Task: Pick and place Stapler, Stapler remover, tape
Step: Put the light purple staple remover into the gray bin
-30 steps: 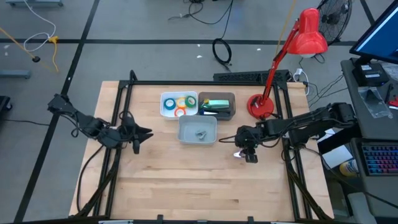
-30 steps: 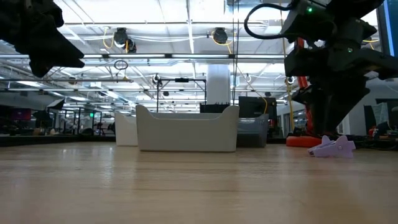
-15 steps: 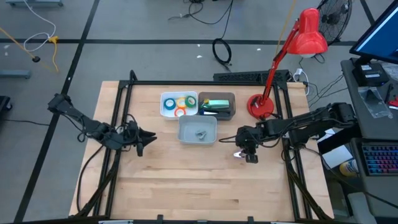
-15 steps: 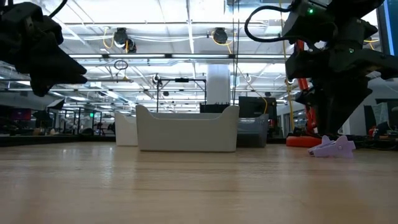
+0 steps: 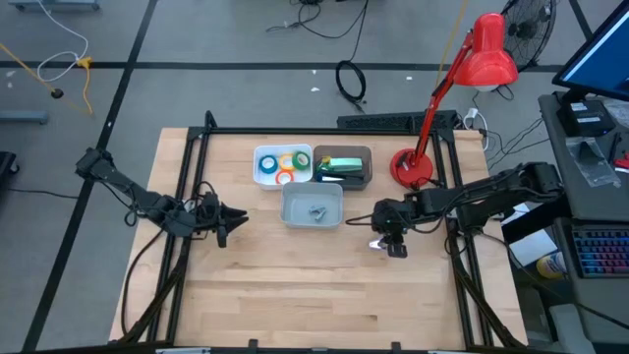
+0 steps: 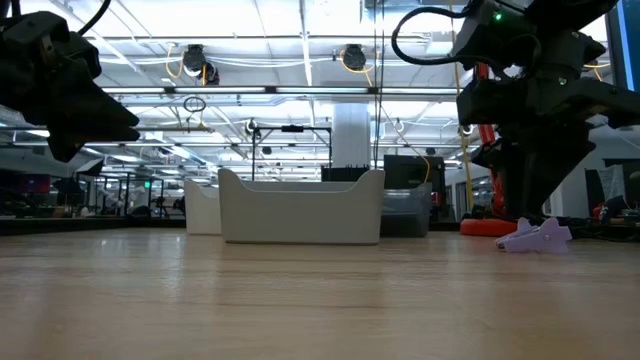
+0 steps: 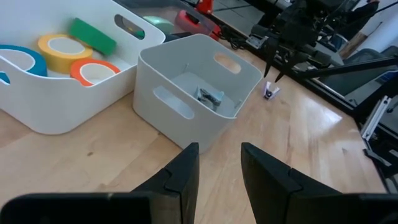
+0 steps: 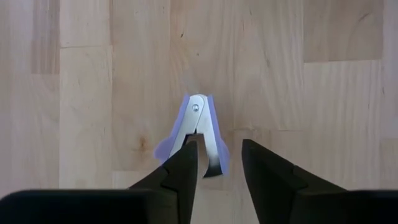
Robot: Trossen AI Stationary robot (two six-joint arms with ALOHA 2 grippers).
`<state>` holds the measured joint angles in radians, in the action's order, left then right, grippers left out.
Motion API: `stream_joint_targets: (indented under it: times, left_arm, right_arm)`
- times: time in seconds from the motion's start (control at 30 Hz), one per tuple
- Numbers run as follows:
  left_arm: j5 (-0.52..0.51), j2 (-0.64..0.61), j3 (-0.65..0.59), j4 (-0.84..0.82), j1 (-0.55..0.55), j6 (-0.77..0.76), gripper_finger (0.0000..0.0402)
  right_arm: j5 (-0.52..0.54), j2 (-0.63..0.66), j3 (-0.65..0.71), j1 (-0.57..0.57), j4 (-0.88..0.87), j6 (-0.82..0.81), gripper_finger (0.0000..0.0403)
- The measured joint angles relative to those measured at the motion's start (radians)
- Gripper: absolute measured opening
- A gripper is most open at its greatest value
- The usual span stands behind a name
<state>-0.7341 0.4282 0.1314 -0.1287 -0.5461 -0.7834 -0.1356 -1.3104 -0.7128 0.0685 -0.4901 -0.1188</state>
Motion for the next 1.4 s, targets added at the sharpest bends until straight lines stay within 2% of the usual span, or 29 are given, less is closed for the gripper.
stream_joint_targets:
  times: [0.37,0.97,1.4]
  left_arm:
    - [0.004,0.000,0.000,-0.002,0.000,0.001,0.0120]
    - [0.033,0.000,0.000,-0.002,0.000,-0.007,0.0120]
    - [0.033,0.000,0.000,-0.002,0.000,-0.006,0.0120]
  right_arm:
    - [-0.050,-0.146,0.001,-0.001,0.053,0.000,0.0086]
    - [-0.049,-0.081,0.001,-0.004,0.045,-0.037,0.0063]
    - [-0.047,-0.081,-0.001,-0.004,0.005,-0.030,0.0012]
